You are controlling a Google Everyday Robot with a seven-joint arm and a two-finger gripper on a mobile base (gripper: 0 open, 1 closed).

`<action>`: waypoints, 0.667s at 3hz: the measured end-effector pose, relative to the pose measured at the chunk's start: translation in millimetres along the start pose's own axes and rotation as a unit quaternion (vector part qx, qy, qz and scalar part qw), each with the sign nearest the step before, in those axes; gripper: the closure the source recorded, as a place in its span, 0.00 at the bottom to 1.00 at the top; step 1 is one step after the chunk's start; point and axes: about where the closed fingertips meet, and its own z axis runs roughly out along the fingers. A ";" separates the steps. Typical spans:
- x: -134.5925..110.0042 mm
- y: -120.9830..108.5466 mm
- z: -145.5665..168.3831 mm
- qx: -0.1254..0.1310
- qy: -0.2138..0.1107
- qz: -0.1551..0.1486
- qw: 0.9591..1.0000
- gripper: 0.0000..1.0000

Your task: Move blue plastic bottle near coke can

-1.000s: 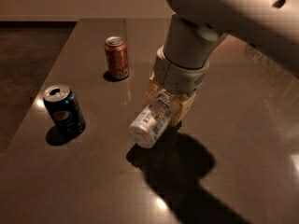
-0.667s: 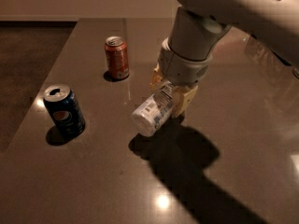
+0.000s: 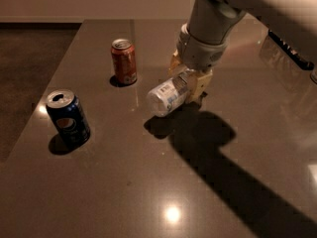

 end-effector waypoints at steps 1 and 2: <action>23.1 -24.9 11.6 -0.004 0.024 0.032 0.999 1.00; 42.3 -49.8 23.5 -0.006 0.043 0.059 0.997 1.00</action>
Offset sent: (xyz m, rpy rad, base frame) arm 0.1047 -0.0077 -0.0217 -0.0936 -0.0103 -0.2099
